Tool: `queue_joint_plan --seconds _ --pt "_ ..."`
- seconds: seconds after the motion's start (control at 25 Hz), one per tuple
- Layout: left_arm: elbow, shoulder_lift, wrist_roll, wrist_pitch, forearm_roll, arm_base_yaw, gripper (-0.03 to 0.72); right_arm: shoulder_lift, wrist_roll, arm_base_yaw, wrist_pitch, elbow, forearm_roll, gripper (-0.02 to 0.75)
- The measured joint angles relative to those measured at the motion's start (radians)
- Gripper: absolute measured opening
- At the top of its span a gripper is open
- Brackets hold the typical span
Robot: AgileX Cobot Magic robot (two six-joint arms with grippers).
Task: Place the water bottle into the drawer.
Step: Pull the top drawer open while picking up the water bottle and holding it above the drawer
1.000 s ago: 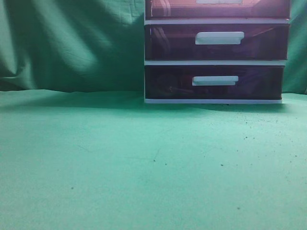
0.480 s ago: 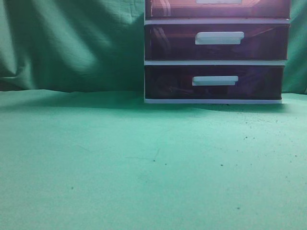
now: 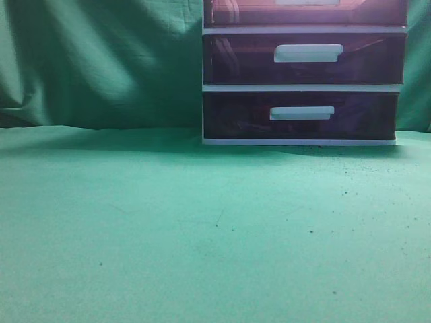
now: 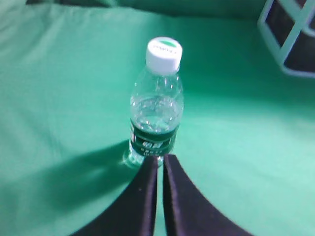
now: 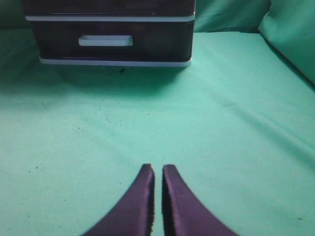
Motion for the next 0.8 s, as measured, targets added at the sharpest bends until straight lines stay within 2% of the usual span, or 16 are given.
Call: queue_joint_plan --seconds 0.12,0.16,0.24,0.36,0.44,0.8 --pt "0.000 0.061 0.007 -0.008 0.005 0.000 0.000 0.000 0.000 0.000 0.000 0.000 0.000 0.048" --pt "0.000 0.077 0.007 -0.019 0.005 0.000 0.049 0.000 0.000 0.000 0.000 0.000 0.000 0.048" --pt "-0.002 0.117 0.009 -0.036 0.005 0.000 0.225 0.000 0.000 0.000 0.000 0.000 0.000 0.048" --pt "-0.014 0.171 0.011 -0.050 0.005 0.000 0.556 0.000 0.000 0.000 0.000 0.000 0.000 0.048" --pt "-0.031 0.211 0.011 -0.054 0.005 0.000 0.639 0.000 0.000 0.000 0.000 0.000 0.000 0.048" --pt "-0.163 0.502 0.011 -0.146 0.005 0.000 0.634 0.000 0.000 0.000 0.000 0.000 0.000 0.048"
